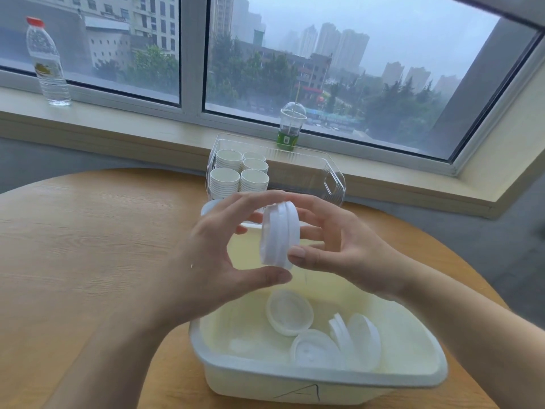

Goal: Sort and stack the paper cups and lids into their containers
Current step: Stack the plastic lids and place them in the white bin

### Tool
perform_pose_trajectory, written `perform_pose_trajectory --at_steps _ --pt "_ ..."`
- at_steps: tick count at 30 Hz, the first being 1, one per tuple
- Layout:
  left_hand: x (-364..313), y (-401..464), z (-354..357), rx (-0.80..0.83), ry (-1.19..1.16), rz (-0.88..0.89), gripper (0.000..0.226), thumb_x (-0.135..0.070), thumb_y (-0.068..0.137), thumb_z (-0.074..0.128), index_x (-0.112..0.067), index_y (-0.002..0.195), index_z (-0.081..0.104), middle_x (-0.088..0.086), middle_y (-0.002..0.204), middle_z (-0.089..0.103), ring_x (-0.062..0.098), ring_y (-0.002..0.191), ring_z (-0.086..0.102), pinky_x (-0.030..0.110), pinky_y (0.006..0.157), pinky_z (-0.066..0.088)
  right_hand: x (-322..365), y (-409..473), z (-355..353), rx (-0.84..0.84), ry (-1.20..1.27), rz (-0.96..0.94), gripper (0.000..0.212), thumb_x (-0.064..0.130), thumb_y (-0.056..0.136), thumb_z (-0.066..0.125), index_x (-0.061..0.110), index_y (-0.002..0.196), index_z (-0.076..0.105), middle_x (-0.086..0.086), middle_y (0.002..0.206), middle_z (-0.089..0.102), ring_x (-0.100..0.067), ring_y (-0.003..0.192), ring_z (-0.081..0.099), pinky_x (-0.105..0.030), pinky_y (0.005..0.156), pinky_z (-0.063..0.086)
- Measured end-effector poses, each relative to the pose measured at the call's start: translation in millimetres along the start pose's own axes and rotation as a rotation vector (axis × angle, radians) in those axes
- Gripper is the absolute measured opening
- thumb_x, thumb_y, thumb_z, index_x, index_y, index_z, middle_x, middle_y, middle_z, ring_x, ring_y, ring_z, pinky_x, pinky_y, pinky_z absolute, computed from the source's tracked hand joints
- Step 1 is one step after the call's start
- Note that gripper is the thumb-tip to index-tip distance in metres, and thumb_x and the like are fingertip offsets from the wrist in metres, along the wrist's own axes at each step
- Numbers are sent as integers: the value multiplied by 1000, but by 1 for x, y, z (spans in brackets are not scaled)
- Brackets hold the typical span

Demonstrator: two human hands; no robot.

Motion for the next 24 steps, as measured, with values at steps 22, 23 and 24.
perform_pose_trajectory --at_steps 22,23,24 --pt "3 1 3 -8 -101 1 88 -47 67 96 -50 144 53 -28 139 62 5 127 63 24 100 51 2 -1 1 -61 38 4 74 18 84 82 28 150 50 2 139 67 -20 128 66 -42 102 57" --pt "2 1 3 -7 -104 4 88 -45 67 95 -49 144 53 -28 138 63 4 127 63 25 100 51 2 -1 1 -60 48 5 73 18 85 82 28 150 50 1 139 67 -21 128 66 -42 102 57" --pt "1 2 3 -5 -105 5 88 -43 67 95 -49 144 53 -27 138 63 5 126 63 26 100 52 1 0 2 -63 55 7 73 17 85 81 27 151 50 0 140 67 -21 128 66 -42 103 57"
Point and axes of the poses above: each hand's wrist, its own y-axis towards the middle knuckle, its own z-axis out of the palm, x = y × z, the point moved 4 cm from there along y, towards the middle knuckle
